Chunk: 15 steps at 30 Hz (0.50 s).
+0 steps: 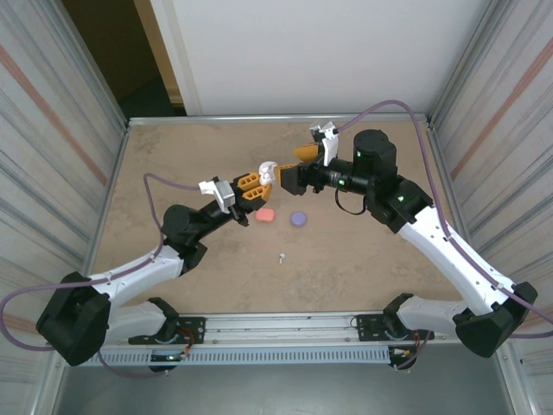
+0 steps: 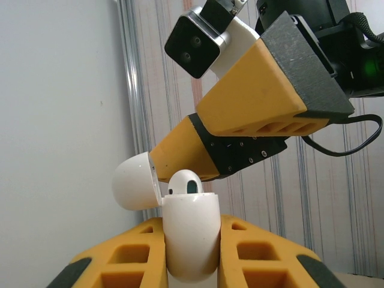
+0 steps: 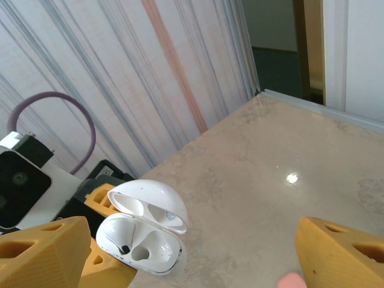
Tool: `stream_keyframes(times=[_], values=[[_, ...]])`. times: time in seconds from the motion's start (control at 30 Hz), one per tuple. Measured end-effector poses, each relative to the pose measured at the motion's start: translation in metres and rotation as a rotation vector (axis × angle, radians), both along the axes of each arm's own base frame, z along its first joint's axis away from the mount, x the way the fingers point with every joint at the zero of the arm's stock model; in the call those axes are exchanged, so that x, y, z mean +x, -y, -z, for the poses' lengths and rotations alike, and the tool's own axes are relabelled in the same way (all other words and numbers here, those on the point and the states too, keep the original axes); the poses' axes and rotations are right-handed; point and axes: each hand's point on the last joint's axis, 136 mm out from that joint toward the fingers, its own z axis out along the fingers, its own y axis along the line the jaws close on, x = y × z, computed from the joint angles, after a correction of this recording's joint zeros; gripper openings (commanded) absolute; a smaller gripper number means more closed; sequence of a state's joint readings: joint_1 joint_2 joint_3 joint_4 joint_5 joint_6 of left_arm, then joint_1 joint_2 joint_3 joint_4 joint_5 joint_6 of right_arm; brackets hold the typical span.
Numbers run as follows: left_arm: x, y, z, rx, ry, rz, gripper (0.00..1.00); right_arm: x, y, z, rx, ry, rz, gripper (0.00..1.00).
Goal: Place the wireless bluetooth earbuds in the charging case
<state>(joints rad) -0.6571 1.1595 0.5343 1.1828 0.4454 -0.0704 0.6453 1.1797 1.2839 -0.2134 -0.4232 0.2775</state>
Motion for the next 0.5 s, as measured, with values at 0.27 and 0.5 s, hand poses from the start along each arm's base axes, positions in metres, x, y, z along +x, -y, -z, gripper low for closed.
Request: stream_keyframes(times=[0.27,0.5], values=[[0.0019,-0.0012,-0.0005,-0.005,-0.004,-0.012,0.00,0.0003,0.0004,0.0001,-0.001,0.000,0.002,0.88],[0.0046,-0.0059,0.0000,-0.018,-0.013,-0.042,0.00,0.0062,0.0061,0.0069,-0.008,-0.014,0.027,0.88]])
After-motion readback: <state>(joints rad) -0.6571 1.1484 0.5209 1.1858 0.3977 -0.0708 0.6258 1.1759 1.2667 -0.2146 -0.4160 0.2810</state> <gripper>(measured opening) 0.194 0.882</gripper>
